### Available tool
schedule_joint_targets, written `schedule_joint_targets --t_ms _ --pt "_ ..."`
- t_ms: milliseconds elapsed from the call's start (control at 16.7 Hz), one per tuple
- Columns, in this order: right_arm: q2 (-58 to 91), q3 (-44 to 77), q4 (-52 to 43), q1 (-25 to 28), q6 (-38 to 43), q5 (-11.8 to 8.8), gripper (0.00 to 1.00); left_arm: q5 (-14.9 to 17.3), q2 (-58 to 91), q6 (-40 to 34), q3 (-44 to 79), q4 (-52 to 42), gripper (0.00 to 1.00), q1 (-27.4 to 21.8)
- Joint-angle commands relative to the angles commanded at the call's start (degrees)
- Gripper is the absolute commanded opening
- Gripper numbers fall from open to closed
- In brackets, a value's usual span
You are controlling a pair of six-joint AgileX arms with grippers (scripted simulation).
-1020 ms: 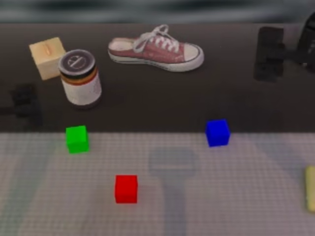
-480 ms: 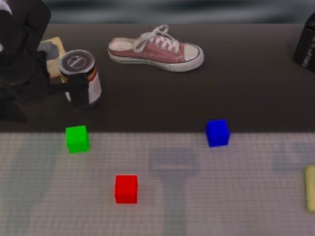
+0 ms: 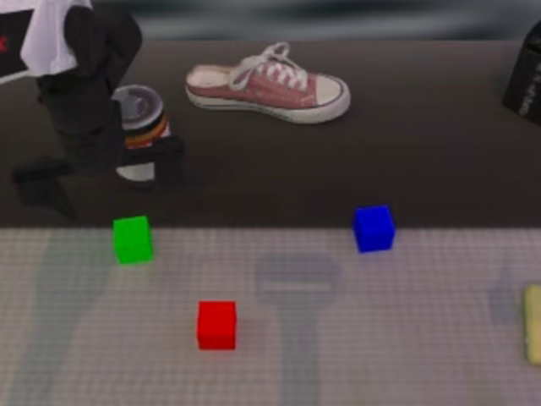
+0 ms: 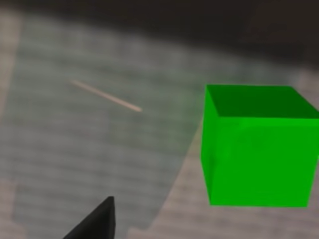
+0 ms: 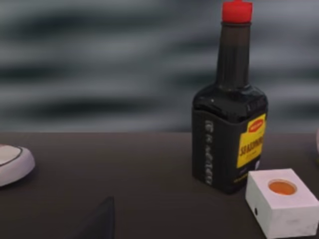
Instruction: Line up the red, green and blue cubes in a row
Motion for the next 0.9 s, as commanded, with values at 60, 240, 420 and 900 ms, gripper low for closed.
schedule_joint_targets --t_ms 60,240,420,900 --pt "-0.4 -0.5 0.4 -0.2 -0.1 -0.2 1.00 0.0 0.4 -0.1 0.4 -0.2 1.00 -0.1" --pt "-0.4 -0.5 0.4 -0.2 -0.1 -0.2 1.00 0.0 0.4 -0.1 0.4 -0.2 1.00 -0.1" --pt "-0.4 -0.5 0.4 -0.2 -0.1 -0.2 1.00 0.0 0.8 -0.1 0.5 -0.1 1.00 0.2" --pt "-0.4 -0.5 0.4 -0.2 -0.1 -0.2 1.00 0.0 6.3 0.1 -7.0 13.2 1.00 0.0"
